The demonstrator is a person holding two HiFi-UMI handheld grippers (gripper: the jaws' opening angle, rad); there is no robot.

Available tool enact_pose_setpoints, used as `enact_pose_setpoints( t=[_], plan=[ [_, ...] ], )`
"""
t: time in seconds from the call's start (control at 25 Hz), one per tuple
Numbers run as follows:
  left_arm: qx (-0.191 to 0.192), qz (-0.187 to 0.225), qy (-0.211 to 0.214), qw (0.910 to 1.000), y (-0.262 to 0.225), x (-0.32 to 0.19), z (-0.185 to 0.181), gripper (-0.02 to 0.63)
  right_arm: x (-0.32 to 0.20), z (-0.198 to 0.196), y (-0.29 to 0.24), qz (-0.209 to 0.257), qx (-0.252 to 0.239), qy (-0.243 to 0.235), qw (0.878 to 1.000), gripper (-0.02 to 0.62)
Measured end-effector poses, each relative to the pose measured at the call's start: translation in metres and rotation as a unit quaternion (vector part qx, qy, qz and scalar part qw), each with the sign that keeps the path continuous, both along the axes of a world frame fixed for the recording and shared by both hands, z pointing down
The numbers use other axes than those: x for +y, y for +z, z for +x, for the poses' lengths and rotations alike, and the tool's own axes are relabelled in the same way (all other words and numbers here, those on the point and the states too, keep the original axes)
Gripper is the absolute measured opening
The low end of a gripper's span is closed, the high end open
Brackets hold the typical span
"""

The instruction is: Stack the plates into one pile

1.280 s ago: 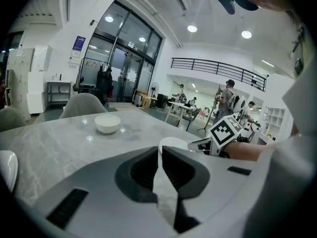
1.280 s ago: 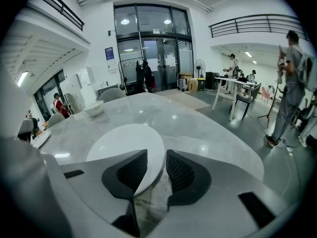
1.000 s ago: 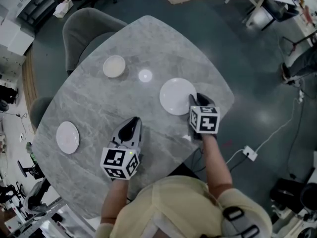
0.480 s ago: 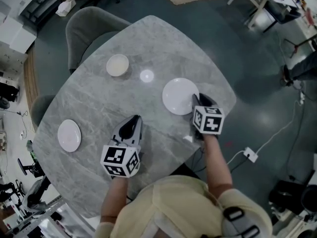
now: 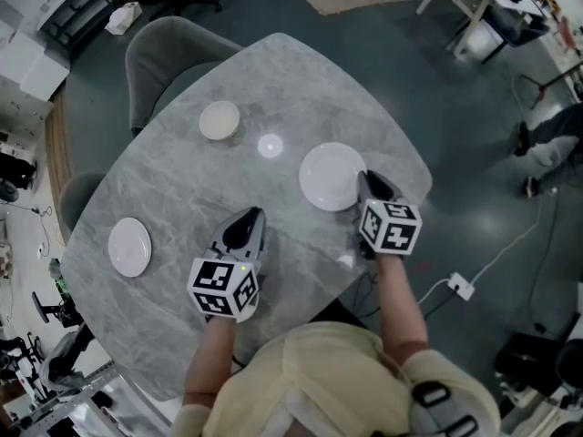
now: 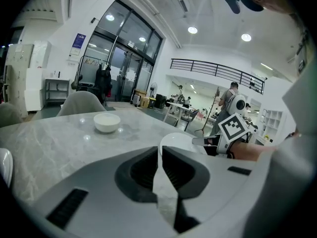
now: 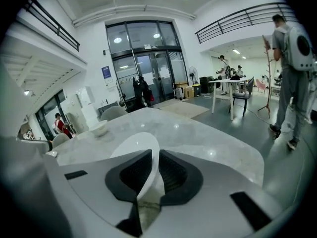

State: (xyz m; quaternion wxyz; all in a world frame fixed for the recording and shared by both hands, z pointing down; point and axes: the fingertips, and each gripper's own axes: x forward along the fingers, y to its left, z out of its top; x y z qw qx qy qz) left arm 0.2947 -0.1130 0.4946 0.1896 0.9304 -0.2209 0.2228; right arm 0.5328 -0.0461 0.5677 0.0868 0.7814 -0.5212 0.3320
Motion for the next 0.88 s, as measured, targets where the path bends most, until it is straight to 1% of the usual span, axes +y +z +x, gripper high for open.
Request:
enact_pose_setpoints(
  t=[0.28, 0.52, 0.6, 0.72, 0.88],
  plan=[
    [0.000, 0.005, 0.008, 1.0000, -0.001, 0.004, 0.000, 0.028, 0.000, -0.013, -0.027, 0.070, -0.053, -0.016, 0.996, 0.028],
    [0.041, -0.016, 0.023, 0.9988, -0.010, 0.006, 0.008, 0.028, 0.002, -0.029, -0.057, 0.122, -0.101, -0.037, 0.987, 0.015],
    [0.053, -0.024, 0.028, 0.9979, -0.012, 0.006, 0.010, 0.041, 0.002, -0.037, -0.066, 0.133, -0.106, -0.050, 0.984, 0.014],
    [0.064, -0.029, 0.043, 0.9966, -0.012, 0.008, 0.015, 0.096, 0.000, -0.047, -0.083, 0.148, -0.096, -0.078, 0.981, 0.014],
    [0.072, -0.033, 0.065, 0.9947, -0.010, 0.013, 0.022, 0.127, 0.001, -0.059, -0.097, 0.154, -0.085, -0.110, 0.978, 0.014]
  ],
)
